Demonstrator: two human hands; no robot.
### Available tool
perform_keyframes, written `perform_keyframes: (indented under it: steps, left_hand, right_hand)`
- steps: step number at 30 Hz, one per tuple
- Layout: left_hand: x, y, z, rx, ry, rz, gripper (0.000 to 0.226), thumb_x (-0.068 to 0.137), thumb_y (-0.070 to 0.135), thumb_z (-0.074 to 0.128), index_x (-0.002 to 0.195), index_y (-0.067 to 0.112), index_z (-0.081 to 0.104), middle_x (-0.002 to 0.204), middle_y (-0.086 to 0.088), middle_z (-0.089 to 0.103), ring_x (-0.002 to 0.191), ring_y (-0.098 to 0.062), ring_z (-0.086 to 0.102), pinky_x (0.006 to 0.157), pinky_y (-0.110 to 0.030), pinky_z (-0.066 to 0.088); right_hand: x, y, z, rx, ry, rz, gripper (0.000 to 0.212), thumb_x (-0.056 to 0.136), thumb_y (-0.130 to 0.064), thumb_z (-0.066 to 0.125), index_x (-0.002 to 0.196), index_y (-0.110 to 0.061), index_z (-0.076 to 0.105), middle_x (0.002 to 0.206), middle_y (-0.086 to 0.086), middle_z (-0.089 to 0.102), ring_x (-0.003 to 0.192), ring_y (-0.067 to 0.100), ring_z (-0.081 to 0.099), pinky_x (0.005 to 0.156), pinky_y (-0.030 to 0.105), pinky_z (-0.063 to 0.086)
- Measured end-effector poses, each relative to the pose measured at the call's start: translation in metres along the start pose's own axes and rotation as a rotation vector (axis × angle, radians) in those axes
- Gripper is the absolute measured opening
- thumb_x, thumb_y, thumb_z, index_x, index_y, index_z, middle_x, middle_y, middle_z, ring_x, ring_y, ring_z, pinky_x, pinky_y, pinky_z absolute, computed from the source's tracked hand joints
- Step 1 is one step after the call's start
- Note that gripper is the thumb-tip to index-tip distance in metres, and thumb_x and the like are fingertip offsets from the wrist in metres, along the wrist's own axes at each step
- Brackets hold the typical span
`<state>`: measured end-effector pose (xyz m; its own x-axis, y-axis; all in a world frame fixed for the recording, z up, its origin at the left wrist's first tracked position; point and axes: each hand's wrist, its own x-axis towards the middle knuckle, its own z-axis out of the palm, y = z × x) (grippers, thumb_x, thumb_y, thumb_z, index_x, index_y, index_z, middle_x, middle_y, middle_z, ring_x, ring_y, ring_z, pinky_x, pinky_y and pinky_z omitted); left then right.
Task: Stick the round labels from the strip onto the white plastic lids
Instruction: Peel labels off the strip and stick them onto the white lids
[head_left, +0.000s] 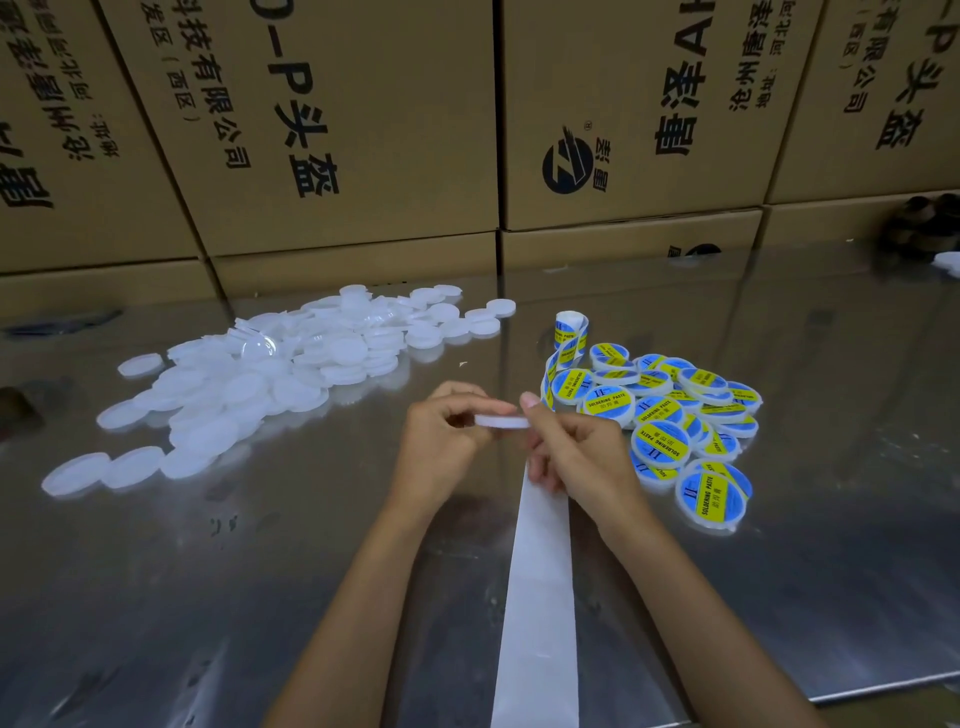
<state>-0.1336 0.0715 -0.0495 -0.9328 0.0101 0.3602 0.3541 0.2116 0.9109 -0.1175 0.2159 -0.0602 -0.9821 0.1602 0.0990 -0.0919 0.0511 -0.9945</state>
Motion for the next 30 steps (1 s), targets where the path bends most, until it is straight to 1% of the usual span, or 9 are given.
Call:
perform_keyframes:
  steps: [5,7,9,13,16,19,23,26,30]
  left_hand:
    - [0.001,-0.001,0.001,-0.018,-0.003,0.019,0.035,0.082,-0.016,0.065,0.104,0.008,0.077,0.107,-0.013,0.066,0.091,-0.024,0.066,0.082,-0.036,0.053]
    - [0.002,-0.002,0.003,-0.083,-0.015,-0.062,0.042,0.088,-0.013,0.061,0.120,0.011,0.069,0.116,-0.014,0.068,0.092,-0.022,0.066,0.078,-0.031,0.056]
    - [0.004,-0.001,0.004,-0.206,-0.020,-0.182,0.034,0.098,-0.002,0.053,0.127,0.012,0.064,0.115,-0.012,0.069,0.091,-0.016,0.064,0.074,-0.024,0.053]
    - [0.004,0.002,0.006,-0.554,-0.199,-0.387,0.034,0.105,0.026,0.046,0.124,0.004,0.063,0.102,-0.015,0.070,0.086,-0.023,0.065,0.085,-0.037,0.054]
    - [0.001,0.003,0.008,-0.586,-0.220,-0.368,0.031,0.103,0.016,0.050,0.130,0.003,0.059,0.104,-0.016,0.070,0.076,-0.022,0.063,0.084,-0.037,0.053]
    - [0.003,0.001,0.006,-0.631,-0.169,-0.378,0.030,0.103,0.008,0.047,0.130,0.002,0.058,0.125,-0.027,0.065,0.107,-0.031,0.067,0.104,-0.046,0.050]
    - [0.006,0.002,0.001,-0.823,-0.146,-0.416,0.030,0.104,0.006,0.043,0.131,-0.001,0.054,0.119,-0.025,0.069,0.113,-0.036,0.068,0.098,-0.042,0.055]
    - [0.007,0.002,-0.002,-0.913,-0.150,-0.421,0.029,0.103,0.006,0.044,0.130,-0.001,0.053,0.118,-0.026,0.069,0.110,-0.037,0.069,0.091,-0.043,0.059]
    - [0.010,-0.002,-0.005,-0.956,-0.157,-0.423,0.030,0.103,0.009,0.044,0.131,0.002,0.051,0.121,-0.025,0.069,0.112,-0.040,0.067,0.095,-0.046,0.056]
  right_hand:
    - [0.000,-0.004,-0.005,0.143,-0.107,0.108,0.030,0.091,-0.035,0.067,0.068,-0.017,0.067,0.059,0.007,0.062,0.043,0.012,0.045,0.038,0.019,0.031]
    - [0.000,-0.004,-0.005,0.198,-0.098,0.092,0.026,0.094,-0.027,0.066,0.074,-0.010,0.065,0.060,0.007,0.062,0.044,0.012,0.046,0.039,0.019,0.033]
    - [0.002,-0.004,-0.006,0.226,-0.067,0.058,0.023,0.095,-0.021,0.064,0.079,-0.005,0.065,0.060,0.007,0.062,0.045,0.011,0.046,0.039,0.019,0.034]
    - [0.000,-0.003,-0.006,0.177,-0.085,0.007,0.023,0.095,-0.021,0.064,0.088,0.001,0.067,0.062,0.008,0.064,0.049,0.012,0.048,0.042,0.020,0.036]
    - [-0.002,-0.002,-0.003,0.113,-0.097,-0.011,0.021,0.093,-0.023,0.067,0.093,-0.002,0.070,0.061,0.005,0.065,0.048,0.011,0.048,0.042,0.019,0.037]
    - [0.001,-0.002,-0.003,0.116,-0.006,-0.041,0.015,0.092,-0.018,0.068,0.085,-0.005,0.070,0.059,0.003,0.065,0.047,0.008,0.051,0.045,0.015,0.040]
    - [0.009,0.009,-0.010,-0.258,0.286,-0.250,0.009,0.094,-0.011,0.061,0.091,-0.013,0.069,0.082,-0.004,0.070,0.078,0.010,0.063,0.073,0.024,0.050]
    - [0.008,0.018,-0.012,-0.582,0.115,-0.306,0.028,0.089,-0.003,0.056,0.114,-0.010,0.065,0.112,0.003,0.066,0.108,0.021,0.057,0.093,0.031,0.044]
    - [0.005,0.025,-0.006,-0.895,-0.118,-0.334,0.030,0.087,-0.017,0.058,0.116,-0.018,0.064,0.116,-0.003,0.063,0.117,0.018,0.052,0.100,0.036,0.037]
